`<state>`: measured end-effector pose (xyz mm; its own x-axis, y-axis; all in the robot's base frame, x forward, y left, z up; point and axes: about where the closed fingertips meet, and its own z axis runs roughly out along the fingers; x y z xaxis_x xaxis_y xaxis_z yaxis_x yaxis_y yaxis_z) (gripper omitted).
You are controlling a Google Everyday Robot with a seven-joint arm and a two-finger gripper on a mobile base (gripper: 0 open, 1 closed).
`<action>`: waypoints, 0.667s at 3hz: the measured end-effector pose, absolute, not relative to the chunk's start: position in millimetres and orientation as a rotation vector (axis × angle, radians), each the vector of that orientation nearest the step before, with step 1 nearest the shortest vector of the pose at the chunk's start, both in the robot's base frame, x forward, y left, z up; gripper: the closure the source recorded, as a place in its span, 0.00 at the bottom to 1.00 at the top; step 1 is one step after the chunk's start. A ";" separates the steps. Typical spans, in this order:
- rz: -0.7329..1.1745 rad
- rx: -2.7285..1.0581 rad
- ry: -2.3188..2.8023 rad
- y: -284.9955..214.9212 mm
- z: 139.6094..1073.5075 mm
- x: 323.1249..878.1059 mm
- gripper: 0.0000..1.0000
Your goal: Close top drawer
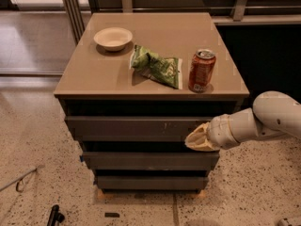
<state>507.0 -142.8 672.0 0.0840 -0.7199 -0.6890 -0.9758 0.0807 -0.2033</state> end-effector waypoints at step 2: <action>0.526 -1.784 1.664 -141.2 683.2 478.7 0.00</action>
Offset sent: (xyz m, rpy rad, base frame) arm -0.0506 -0.0018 0.0236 -0.0475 0.0495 0.1167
